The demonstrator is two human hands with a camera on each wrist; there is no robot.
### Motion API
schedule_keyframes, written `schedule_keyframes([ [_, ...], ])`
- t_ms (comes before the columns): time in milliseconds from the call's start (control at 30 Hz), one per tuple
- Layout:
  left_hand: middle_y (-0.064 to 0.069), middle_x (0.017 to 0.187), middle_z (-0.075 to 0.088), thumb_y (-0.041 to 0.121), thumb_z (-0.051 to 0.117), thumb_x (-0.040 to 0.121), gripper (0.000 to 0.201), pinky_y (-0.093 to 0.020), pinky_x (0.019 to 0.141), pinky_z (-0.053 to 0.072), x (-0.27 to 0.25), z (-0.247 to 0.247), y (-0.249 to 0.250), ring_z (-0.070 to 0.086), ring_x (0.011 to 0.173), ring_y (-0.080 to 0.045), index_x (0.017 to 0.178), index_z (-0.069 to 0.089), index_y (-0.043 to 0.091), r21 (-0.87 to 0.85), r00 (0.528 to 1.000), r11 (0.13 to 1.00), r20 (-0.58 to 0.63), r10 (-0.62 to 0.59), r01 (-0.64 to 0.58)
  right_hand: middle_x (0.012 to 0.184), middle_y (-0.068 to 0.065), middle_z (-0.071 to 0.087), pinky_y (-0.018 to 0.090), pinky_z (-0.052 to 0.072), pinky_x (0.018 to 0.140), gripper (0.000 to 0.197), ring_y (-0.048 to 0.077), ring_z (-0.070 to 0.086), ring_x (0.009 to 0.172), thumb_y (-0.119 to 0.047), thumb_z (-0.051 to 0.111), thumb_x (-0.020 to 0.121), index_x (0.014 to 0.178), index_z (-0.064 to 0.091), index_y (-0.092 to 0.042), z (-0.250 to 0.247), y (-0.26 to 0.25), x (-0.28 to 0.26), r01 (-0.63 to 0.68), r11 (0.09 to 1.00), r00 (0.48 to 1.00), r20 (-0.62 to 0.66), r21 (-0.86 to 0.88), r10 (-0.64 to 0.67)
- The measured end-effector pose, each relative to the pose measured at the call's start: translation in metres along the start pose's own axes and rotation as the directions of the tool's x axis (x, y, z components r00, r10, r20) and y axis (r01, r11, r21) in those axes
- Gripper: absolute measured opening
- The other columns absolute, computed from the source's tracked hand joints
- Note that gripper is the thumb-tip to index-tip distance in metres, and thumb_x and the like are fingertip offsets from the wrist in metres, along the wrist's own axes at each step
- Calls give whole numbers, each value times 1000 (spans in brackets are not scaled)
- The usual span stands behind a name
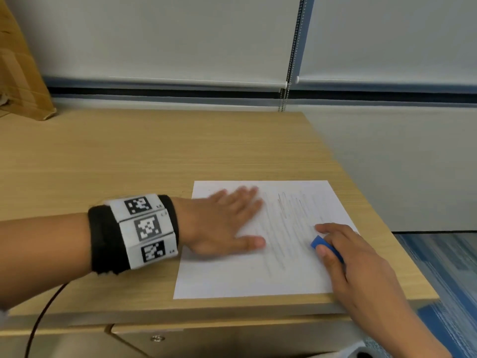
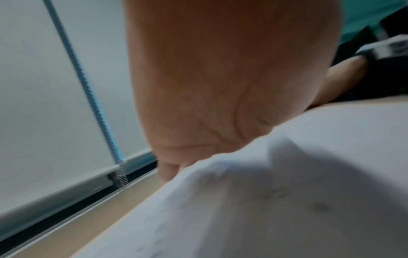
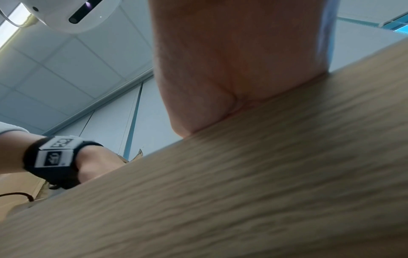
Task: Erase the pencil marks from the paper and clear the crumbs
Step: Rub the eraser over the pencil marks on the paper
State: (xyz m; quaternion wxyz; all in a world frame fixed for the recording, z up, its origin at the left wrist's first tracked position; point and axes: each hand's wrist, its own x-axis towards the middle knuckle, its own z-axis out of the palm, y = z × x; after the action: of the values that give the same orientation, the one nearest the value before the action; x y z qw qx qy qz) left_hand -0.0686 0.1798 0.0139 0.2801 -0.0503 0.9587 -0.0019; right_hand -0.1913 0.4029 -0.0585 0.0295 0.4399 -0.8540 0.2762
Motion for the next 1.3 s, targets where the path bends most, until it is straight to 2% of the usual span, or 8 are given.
schedule_keyframes([
  [100, 4, 148, -43, 71, 4, 87, 84, -36, 118, -15, -8, 15, 15, -37, 137, -10, 145, -33, 23, 19, 988, 988, 41, 150, -151, 123, -23, 53, 33, 47, 89, 53, 8, 55, 107, -57, 19, 87, 102, 61, -27, 0, 1, 0, -2, 1000, 1000, 5, 3, 2],
  [367, -5, 151, -37, 76, -9, 69, 102, -38, 120, -5, -33, 20, -39, -27, 143, -17, 144, -31, 11, -30, 950, 950, 54, -308, 310, 120, -26, 49, 30, 44, 88, 53, 8, 56, 105, -55, 21, 89, 104, 62, -25, 2, 1, 0, 30, 1000, 999, -22, -8, -30],
  [467, -2, 145, -46, 74, -1, 80, 87, -39, 119, -11, -39, 17, -16, -36, 139, -14, 141, -37, 23, 12, 999, 999, 5, -43, 43, 118, -29, 46, 28, 43, 86, 55, 7, 55, 104, -57, 20, 89, 107, 62, -25, 1, 1, 0, 28, 1000, 999, -19, -10, -28],
  [600, 6, 146, -47, 66, 6, 89, 75, -40, 113, -23, -45, 29, 1, -42, 134, -8, 143, -35, 34, 107, 963, 957, 24, 268, -269, 120, -26, 49, 30, 44, 87, 57, 8, 55, 106, -58, 19, 88, 107, 62, -25, 0, -1, 0, 16, 1000, 1000, -6, -22, -16],
  [767, 3, 149, -42, 75, -3, 79, 90, -33, 119, -10, -43, 35, -33, -34, 139, -9, 142, -36, 20, 59, 993, 993, 41, -107, 104, 123, -22, 52, 31, 45, 90, 56, 6, 55, 104, -57, 20, 89, 107, 61, -25, 0, 0, 0, 19, 1000, 1000, -1, -24, -19],
  [967, 10, 157, -28, 73, 30, 86, 96, -18, 113, 11, -29, 3, -30, 3, 146, -5, 154, -13, 22, -181, 990, 978, -74, -120, 105, 120, -19, 56, 22, 40, 73, 48, 4, 52, 91, -55, 23, 90, 98, 61, -25, -2, -2, 0, 58, 997, 998, -19, -49, -59],
  [1100, 0, 163, 3, 71, 46, 83, 94, -31, 115, 24, -4, -28, -35, 23, 144, -18, 155, 15, 18, -197, 977, 973, -147, -152, 122, 120, -18, 57, 16, 35, 66, 47, 5, 54, 90, -54, 24, 90, 97, 61, -27, -5, -3, 1, 70, 992, 998, 13, -101, -69],
  [1300, 2, 156, 22, 79, 56, 72, 108, -44, 107, 38, 22, -35, -34, 35, 137, -22, 153, 18, 19, -32, 983, 983, -30, -179, 178, 126, -20, 53, 20, 41, 69, 62, 7, 57, 98, -63, 16, 88, 109, 61, -26, -14, -10, 6, 55, 978, 992, 125, -200, -30],
])
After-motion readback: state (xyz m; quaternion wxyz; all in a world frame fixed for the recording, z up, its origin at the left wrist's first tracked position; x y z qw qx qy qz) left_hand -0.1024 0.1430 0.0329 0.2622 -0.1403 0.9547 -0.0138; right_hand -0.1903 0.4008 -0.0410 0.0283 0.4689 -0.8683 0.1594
